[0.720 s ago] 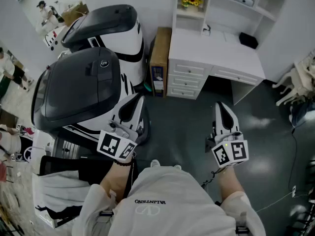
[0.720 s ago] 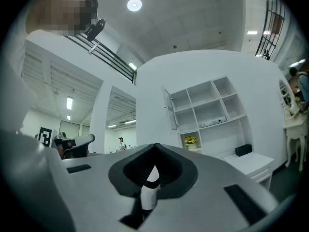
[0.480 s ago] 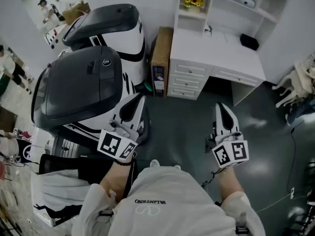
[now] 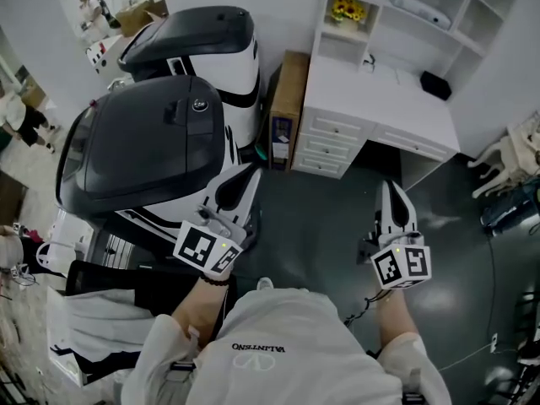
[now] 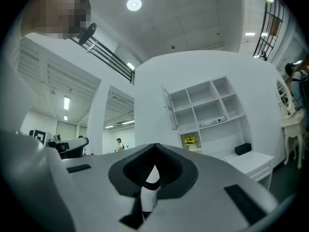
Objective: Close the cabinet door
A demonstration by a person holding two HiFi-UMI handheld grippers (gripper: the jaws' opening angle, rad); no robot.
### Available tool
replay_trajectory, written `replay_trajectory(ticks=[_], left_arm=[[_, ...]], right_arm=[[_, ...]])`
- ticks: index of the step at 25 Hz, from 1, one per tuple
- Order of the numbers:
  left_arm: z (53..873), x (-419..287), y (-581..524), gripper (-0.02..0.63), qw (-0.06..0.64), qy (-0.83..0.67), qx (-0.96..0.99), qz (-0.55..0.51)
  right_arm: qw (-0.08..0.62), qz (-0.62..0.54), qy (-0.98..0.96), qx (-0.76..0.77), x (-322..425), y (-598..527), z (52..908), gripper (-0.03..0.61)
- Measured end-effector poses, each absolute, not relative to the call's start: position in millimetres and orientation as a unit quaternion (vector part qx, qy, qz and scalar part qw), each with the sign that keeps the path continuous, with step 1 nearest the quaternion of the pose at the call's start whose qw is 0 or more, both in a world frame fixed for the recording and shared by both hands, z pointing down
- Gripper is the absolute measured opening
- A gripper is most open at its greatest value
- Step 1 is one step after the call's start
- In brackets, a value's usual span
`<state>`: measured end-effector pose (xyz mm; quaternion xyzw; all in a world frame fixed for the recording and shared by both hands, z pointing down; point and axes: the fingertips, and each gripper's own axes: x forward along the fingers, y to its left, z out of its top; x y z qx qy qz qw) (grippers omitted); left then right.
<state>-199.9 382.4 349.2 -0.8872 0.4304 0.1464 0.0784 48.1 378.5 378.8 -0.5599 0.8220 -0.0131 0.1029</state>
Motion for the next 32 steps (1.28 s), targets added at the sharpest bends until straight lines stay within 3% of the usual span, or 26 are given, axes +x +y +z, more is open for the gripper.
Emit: replay_trajectory(ticks=[4,7,16,32], left_arm=[[354.8,-213.1,376.2,0.015,0.078,0.429,-0.889,0.141],[361.1,-221.9,372.4,0.086,0.072,0.428,-0.891,0.134],[369.7,-228.9,362.4,0.175,0.067,0.432,-0.891,0.121],[369.6,-195.5,267.5,0.183,0.064,0.443,-0.887,0.113]], right_arm=[[0.102,-0.005,0.820,-0.563,33.9,378.3,377.9,0.009],[0.100,-0.007,0.818,-0.566,24.5,379.4,382.5,0.009],[0.093,-0.013,0.817,-0.569,16.5,372.9,389.5,0.009],[0.095,-0.008,0.834,-0.543,38.5,266.8,386.9,0.009]])
